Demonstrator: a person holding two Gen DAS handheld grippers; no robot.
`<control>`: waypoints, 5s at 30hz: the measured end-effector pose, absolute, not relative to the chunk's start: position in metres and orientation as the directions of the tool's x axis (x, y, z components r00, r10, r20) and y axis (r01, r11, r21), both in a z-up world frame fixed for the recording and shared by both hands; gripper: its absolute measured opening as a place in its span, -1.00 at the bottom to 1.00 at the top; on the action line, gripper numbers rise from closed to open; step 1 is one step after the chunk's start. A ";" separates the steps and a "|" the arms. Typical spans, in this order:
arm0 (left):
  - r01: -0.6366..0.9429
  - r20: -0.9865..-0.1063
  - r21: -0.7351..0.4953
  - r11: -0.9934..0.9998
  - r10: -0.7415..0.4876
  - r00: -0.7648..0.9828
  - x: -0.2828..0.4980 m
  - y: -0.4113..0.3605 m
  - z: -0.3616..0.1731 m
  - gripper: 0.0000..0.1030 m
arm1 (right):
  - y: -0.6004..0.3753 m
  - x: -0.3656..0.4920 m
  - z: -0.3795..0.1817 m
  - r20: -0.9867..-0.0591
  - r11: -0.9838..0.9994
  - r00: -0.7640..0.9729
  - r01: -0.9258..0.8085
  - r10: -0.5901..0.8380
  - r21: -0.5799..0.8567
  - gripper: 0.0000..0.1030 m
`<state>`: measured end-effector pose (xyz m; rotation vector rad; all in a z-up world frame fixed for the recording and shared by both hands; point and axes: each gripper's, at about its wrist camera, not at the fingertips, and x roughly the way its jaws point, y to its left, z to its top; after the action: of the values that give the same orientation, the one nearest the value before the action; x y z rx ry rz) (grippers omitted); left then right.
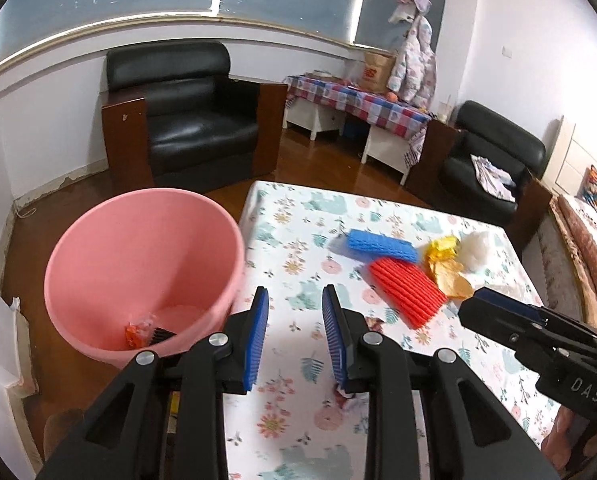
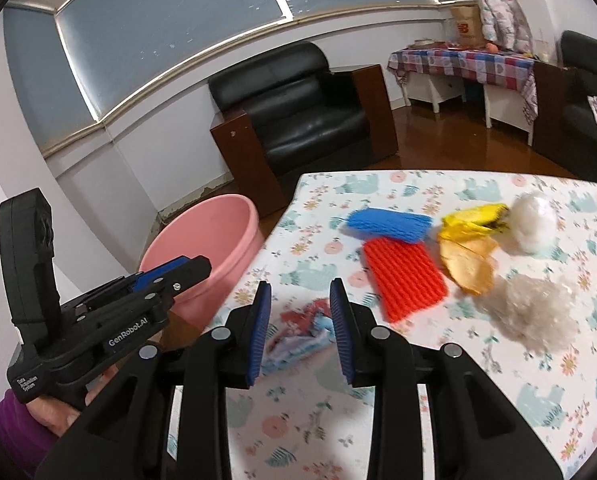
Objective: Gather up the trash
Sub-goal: 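Move both tools back over the table toward the remaining trash, then grasp the bubble wrap with the right tool while the left tool grasps a crumpled wrapper, then carry the bubble wrap and crumpled wrapper over the pink bin and open both tools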
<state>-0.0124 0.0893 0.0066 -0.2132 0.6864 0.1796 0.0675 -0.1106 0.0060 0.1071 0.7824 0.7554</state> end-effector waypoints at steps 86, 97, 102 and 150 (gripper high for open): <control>-0.063 -0.750 -0.131 0.989 -0.057 0.659 0.004 0.028 -0.058 -0.94 | -0.240 0.149 -0.066 -0.726 0.908 0.555 -0.336 0.406 0.251 0.00; -0.051 -0.731 -0.124 0.991 -0.057 0.680 0.001 0.025 -0.047 -0.94 | -0.241 0.135 -0.059 -0.709 0.904 0.563 -0.311 0.424 0.294 -0.21; -0.049 -0.716 -0.118 0.992 -0.051 0.696 -0.003 0.023 -0.036 -0.94 | -0.241 0.120 -0.052 -0.693 0.890 0.559 -0.322 0.454 0.323 -0.30; -0.160 -0.581 -0.105 0.982 0.070 0.811 -0.024 0.082 0.026 -0.94 | -0.195 0.084 0.030 -0.517 0.801 0.611 -0.478 0.599 0.362 -0.46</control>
<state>-0.0237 0.0821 0.0257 -0.1516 0.6139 0.1230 0.0836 -0.1946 0.0302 0.1949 0.6672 0.6255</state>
